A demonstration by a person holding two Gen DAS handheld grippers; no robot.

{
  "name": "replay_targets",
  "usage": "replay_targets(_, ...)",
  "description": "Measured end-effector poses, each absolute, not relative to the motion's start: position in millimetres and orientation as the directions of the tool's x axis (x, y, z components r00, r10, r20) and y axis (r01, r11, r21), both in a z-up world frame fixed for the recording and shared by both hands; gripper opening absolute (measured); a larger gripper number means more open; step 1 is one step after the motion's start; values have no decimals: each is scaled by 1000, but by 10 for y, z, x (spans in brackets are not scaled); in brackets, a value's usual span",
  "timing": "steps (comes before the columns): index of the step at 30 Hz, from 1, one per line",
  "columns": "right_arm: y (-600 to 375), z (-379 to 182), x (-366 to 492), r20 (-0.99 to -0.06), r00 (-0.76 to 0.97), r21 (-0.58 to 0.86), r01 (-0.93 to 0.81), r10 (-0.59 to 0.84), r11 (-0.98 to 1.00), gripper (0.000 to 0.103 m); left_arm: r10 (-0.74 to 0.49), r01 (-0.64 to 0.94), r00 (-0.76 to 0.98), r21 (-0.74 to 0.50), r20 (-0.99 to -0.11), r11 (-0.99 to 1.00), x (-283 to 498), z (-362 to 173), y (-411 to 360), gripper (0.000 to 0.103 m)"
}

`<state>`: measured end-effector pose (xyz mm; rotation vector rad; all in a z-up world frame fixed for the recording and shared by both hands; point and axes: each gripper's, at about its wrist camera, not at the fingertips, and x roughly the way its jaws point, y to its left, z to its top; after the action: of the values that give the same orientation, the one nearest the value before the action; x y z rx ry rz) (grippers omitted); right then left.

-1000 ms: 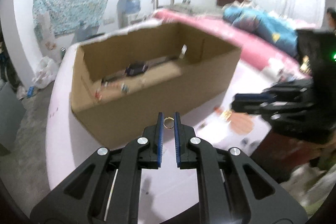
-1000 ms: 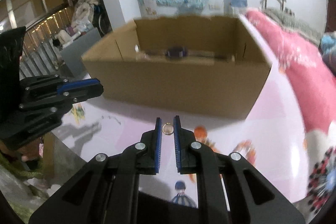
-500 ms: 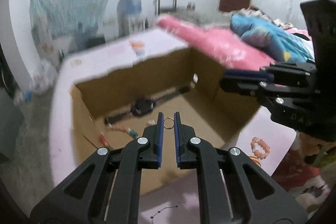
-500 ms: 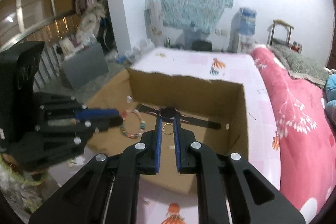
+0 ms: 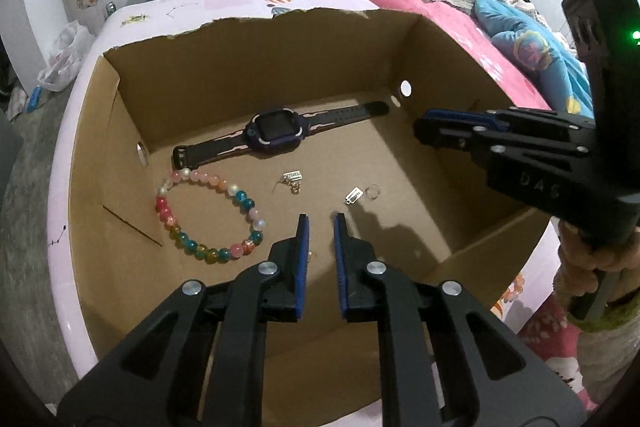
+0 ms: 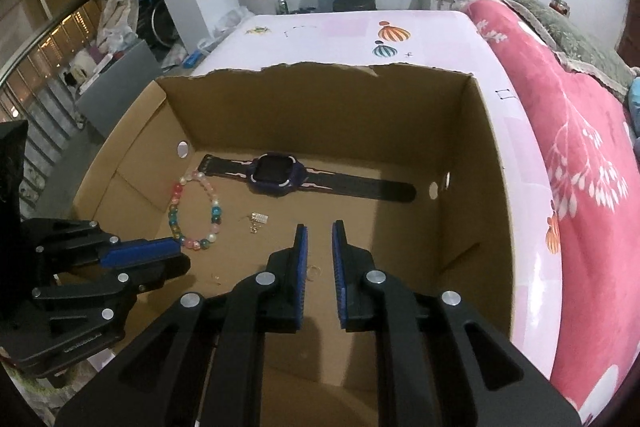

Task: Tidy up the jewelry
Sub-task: 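Open both tools to drop the gold rings into the box, then withdraw both tools from the box back to the table beside it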

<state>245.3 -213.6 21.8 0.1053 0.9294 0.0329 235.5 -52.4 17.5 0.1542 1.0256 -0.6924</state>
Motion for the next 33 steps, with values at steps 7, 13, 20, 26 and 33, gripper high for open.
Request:
replay_targets(7,-2173,329,2374,-773,632,98,34,54,995,35,-449,592,368,-166,-814,788,2313,241,-497,35)
replay_targets(13,-2181,464,2221,-741,668,119,40,62,992,51,-454,586,414,-152,-789,796,2220,356,-449,49)
replay_targets(20,-2169,656,1941,-688,722,148,38,75,988,68,-451,567,501,-114,-739,816,1999,584,-278,62)
replay_targets(26,-2156,779,1641,-639,764,182,41,87,982,74,-469,556,552,-114,-689,823,1698,773,-56,72)
replay_targets(33,-2136,775,1327,-619,780,205,47,92,978,74,-455,567,609,-44,-650,823,1314,878,121,78)
